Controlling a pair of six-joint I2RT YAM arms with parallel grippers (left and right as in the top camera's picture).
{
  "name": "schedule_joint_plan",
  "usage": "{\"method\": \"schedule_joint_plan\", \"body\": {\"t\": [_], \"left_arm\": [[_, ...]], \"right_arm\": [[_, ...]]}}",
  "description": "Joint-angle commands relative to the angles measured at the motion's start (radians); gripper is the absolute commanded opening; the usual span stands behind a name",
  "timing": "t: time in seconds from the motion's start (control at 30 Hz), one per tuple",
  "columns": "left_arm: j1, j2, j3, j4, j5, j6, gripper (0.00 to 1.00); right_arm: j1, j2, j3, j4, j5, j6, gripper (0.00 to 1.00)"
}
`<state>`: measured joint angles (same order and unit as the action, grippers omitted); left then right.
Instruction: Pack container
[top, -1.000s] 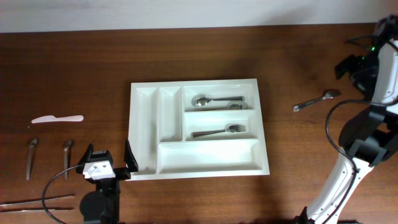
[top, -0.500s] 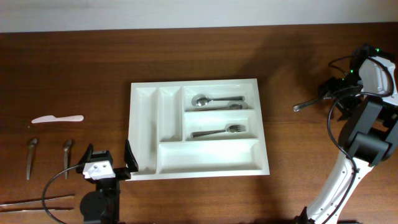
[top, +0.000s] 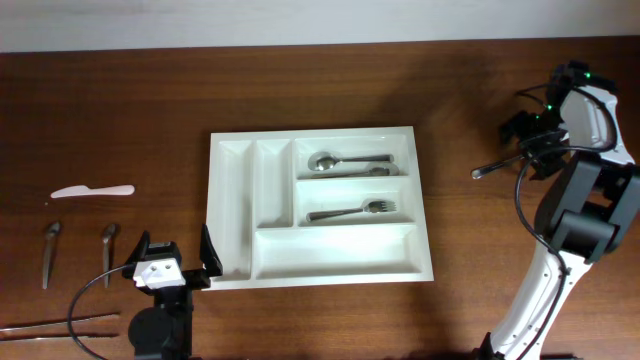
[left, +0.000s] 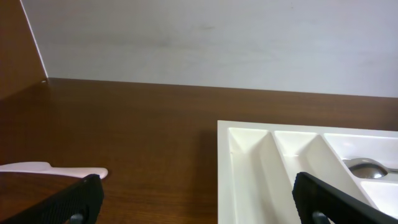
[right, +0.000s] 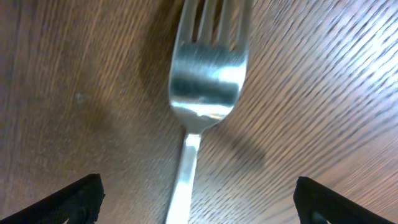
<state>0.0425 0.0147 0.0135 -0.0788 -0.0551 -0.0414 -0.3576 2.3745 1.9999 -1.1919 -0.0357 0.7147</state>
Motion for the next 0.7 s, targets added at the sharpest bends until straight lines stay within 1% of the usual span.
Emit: {"method": "schedule_joint_plan", "body": {"t": [0.0, 0.17, 0.67], "left_arm": [[0.007, -0.01, -0.004, -0.001, 0.008, 0.019, 0.99], [0.007, -0.01, -0.004, -0.001, 0.008, 0.019, 0.99], [0.007, -0.009, -0.004, -0.001, 0.008, 0.019, 0.99]], "right_arm": [[0.006, -0.011, -0.004, -0.007, 0.003, 0.101, 0.99], [0.004, -0.01, -0.004, -0.011, 0.014, 0.158, 0.99], [-0.003, 0.046, -0.005, 0.005, 0.052, 0.154, 0.99]]}}
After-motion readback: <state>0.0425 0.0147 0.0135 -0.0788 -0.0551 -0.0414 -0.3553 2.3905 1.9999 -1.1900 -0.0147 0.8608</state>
